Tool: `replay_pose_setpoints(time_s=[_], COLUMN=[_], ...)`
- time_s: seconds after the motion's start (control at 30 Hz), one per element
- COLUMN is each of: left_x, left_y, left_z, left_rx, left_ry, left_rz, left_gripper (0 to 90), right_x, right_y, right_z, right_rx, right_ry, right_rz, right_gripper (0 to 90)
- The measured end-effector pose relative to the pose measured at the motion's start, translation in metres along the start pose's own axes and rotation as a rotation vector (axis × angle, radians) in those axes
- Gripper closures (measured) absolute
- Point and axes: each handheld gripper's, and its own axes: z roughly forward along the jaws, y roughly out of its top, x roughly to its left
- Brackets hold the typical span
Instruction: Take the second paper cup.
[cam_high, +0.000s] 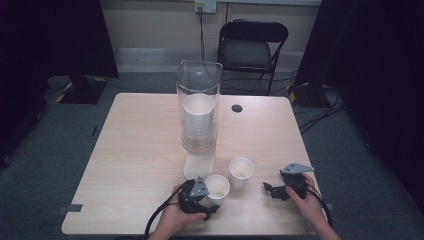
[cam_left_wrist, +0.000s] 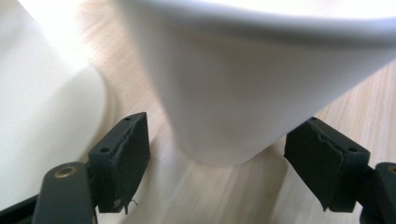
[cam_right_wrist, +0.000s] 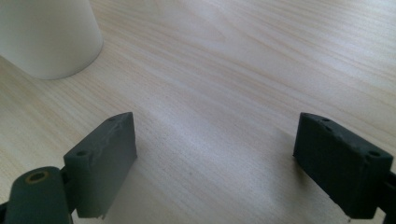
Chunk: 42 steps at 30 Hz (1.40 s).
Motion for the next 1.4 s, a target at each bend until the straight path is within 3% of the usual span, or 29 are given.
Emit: replay_pose_setpoints(time_s=[0.3, 0.5, 0.8, 0.87, 0.97, 1.0, 1.03, 1.13, 1.3, 1.4], left_x=[0.013, 0.025, 0.044, 0.049, 0.057, 0.059, 0.062, 0.067, 0.071, 0.070], left_y=[-0.015, -0.028, -0.049, -0.054, -0.062, -0.066, -0.068, -0.075, -0.080, -0.081], left_z=[-0.022, -0.041, -0.064, -0.070, -0.079, -0.082, -0.084, -0.089, -0.090, -0.090], left_rx=[0.028, 0.036, 0.019, 0.015, 0.011, 0.004, 0.007, -0.009, 0.020, 0.009], left_ry=[0.000, 0.031, 0.056, 0.067, 0.092, 0.096, 0.105, 0.119, 0.146, 0.146], left_rz=[-0.017, -0.027, -0.088, -0.090, -0.116, -0.143, -0.133, -0.164, -0.141, -0.137], left_gripper=[20.2, 17.5, 16.4, 16.4, 16.4, 16.4, 16.4, 16.3, 16.5, 16.0], right_x=[0.000, 0.000, 0.000, 0.000, 0.000, 0.000, 0.000, 0.000, 0.000, 0.000], right_y=[0.000, 0.000, 0.000, 0.000, 0.000, 0.000, 0.000, 0.000, 0.000, 0.000], right_z=[0.000, 0.000, 0.000, 0.000, 0.000, 0.000, 0.000, 0.000, 0.000, 0.000], right_rx=[0.000, 0.000, 0.000, 0.000, 0.000, 0.000, 0.000, 0.000, 0.000, 0.000], right_ry=[0.000, 0.000, 0.000, 0.000, 0.000, 0.000, 0.000, 0.000, 0.000, 0.000], right_rz=[0.000, 0.000, 0.000, 0.000, 0.000, 0.000, 0.000, 0.000, 0.000, 0.000], right_gripper=[12.6, 12.6, 12.6, 12.6, 12.6, 12.6, 12.6, 12.6, 12.6, 12.6])
